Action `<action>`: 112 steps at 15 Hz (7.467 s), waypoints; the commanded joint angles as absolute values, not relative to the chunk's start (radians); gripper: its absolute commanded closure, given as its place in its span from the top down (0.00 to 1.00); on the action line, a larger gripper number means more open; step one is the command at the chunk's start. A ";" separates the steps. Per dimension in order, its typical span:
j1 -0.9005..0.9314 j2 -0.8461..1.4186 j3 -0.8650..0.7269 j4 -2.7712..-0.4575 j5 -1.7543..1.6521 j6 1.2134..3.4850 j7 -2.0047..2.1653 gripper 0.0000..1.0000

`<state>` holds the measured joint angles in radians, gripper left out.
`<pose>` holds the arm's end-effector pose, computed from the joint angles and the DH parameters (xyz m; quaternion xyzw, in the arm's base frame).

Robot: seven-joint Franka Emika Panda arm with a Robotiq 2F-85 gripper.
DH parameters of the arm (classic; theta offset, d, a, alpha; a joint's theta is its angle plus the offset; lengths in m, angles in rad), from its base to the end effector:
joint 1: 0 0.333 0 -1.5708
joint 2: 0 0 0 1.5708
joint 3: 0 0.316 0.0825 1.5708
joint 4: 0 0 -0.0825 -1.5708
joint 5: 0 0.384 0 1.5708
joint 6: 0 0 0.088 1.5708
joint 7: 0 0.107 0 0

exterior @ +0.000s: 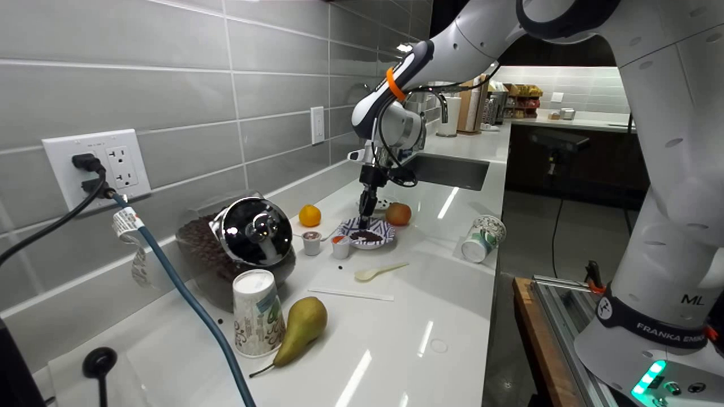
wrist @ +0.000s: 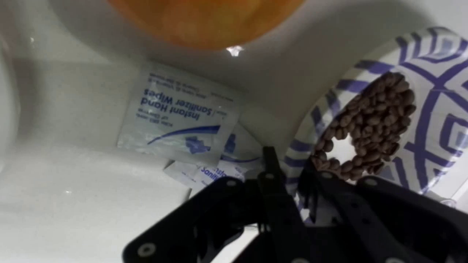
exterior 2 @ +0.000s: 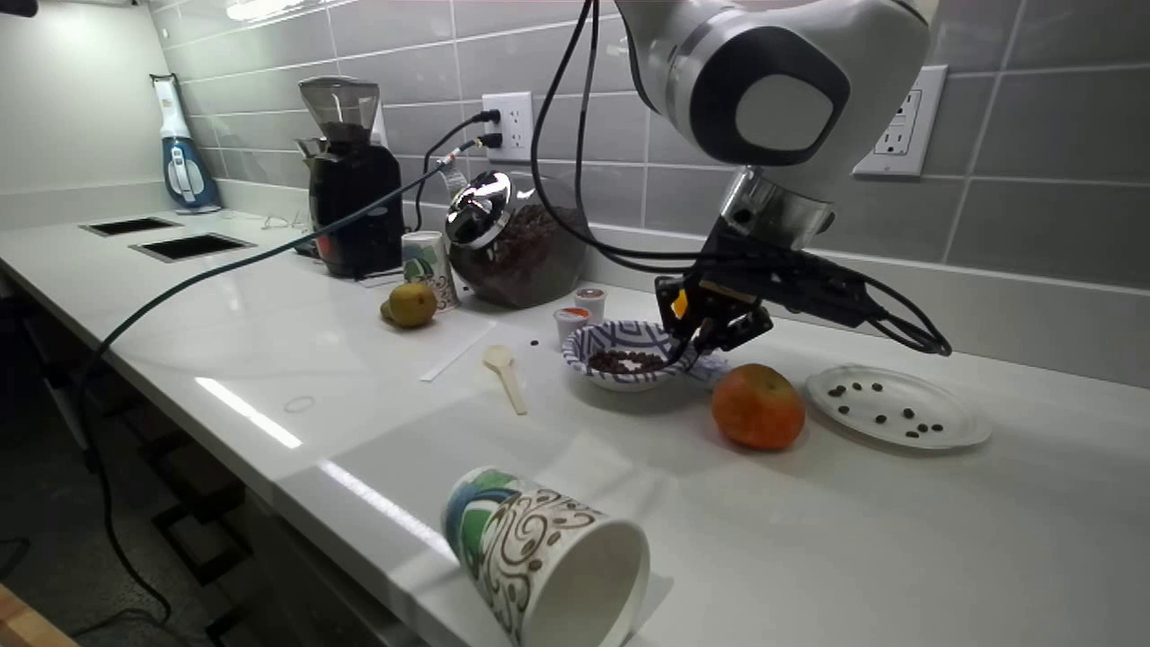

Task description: Shake the bowl

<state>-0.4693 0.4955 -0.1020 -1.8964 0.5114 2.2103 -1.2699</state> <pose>0.5277 -0.3169 0.2294 -0.9667 -0.1769 -0.0805 0.1662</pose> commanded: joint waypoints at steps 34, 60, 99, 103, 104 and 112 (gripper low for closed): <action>-0.443 0.275 -0.190 -1.949 0.446 1.876 -1.333 0.01; -0.461 0.259 -0.257 -1.902 0.651 1.848 -1.168 0.01; -0.420 0.202 -0.264 -2.059 0.559 2.003 -1.202 0.06; -0.411 0.206 -0.258 -2.070 0.547 2.024 -1.222 0.01; -0.409 0.213 -0.255 -2.074 0.545 2.031 -1.235 0.01; -0.403 0.321 -0.222 -2.061 0.541 2.089 -1.269 0.01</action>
